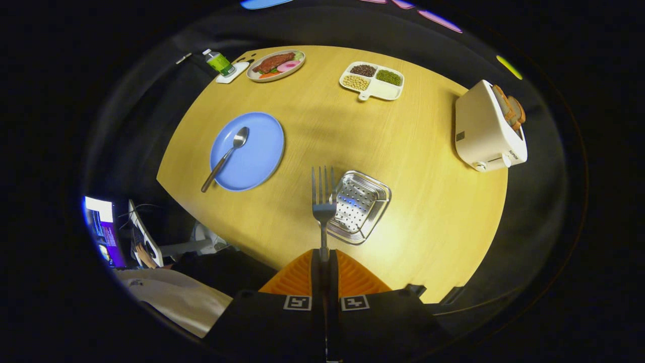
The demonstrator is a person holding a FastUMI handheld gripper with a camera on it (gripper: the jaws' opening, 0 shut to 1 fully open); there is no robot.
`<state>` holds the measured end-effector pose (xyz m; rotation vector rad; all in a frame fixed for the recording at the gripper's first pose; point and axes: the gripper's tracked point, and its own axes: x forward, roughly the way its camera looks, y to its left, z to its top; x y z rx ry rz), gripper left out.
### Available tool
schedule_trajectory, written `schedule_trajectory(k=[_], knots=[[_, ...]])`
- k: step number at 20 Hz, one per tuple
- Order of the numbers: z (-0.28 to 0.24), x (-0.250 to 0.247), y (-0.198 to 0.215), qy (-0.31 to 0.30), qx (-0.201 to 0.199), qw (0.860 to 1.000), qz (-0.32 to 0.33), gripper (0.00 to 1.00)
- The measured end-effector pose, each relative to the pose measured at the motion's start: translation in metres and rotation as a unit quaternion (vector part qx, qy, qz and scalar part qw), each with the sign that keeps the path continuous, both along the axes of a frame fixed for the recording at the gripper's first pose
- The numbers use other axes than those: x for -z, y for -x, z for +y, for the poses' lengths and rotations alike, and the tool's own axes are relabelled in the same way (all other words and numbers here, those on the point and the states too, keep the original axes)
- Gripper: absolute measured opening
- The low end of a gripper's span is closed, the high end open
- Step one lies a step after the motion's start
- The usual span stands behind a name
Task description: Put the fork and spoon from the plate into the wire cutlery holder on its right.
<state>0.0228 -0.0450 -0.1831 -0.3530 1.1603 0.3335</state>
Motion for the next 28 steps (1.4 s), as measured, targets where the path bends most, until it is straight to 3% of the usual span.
schedule_trajectory(k=[6, 13, 19, 22, 24, 25, 28], knots=[[-0.029, 0.021, -0.007, 0.055, -0.020, 0.996, 0.071, 0.07], [-0.029, 0.045, -0.025, 0.082, -0.019, 0.986, 0.141, 0.08], [-0.031, 0.052, -0.031, 0.094, -0.004, 0.978, 0.184, 0.10], [-0.028, 0.049, -0.040, 0.094, -0.004, 0.981, 0.170, 0.15], [-0.021, 0.044, -0.045, 0.075, 0.000, 0.986, 0.151, 0.28], [-0.017, 0.040, -0.046, 0.064, 0.006, 0.988, 0.143, 0.51], [-0.010, 0.028, -0.045, 0.036, 0.015, 0.992, 0.117, 0.84]])
